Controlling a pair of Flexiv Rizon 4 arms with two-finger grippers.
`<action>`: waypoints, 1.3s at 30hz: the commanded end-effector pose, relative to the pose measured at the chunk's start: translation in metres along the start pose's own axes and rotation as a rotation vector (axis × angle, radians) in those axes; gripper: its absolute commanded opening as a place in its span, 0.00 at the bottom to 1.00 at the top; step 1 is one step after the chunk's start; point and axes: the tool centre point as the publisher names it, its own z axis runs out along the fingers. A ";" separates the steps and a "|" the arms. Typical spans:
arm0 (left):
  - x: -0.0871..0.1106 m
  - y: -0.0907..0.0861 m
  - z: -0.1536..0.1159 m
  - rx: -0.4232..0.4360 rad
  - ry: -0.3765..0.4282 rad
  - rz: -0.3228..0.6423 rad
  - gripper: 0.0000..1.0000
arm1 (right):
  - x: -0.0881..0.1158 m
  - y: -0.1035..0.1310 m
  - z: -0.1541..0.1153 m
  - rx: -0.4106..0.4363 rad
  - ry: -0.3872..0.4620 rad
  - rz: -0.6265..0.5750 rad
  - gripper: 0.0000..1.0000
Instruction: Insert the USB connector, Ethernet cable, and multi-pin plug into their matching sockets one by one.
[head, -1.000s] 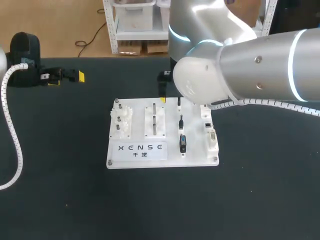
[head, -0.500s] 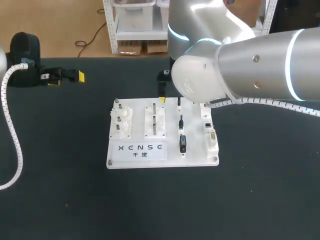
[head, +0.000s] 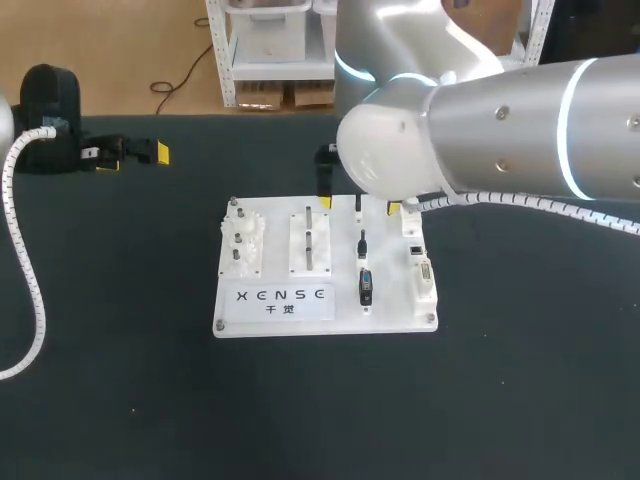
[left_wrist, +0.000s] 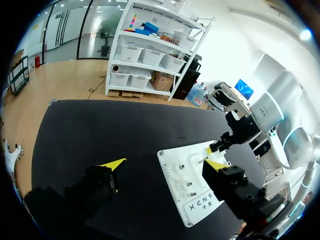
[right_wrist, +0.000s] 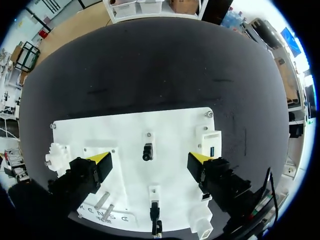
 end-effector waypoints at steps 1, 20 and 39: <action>0.000 0.000 0.000 0.000 0.000 0.000 1.00 | -0.009 0.005 0.002 0.001 0.034 0.021 1.00; 0.000 0.000 0.000 0.000 0.000 0.000 1.00 | -0.013 0.010 0.003 0.023 0.044 0.021 0.87; 0.000 0.000 0.000 0.000 0.000 0.000 1.00 | -0.015 0.008 0.007 0.026 0.036 0.024 0.41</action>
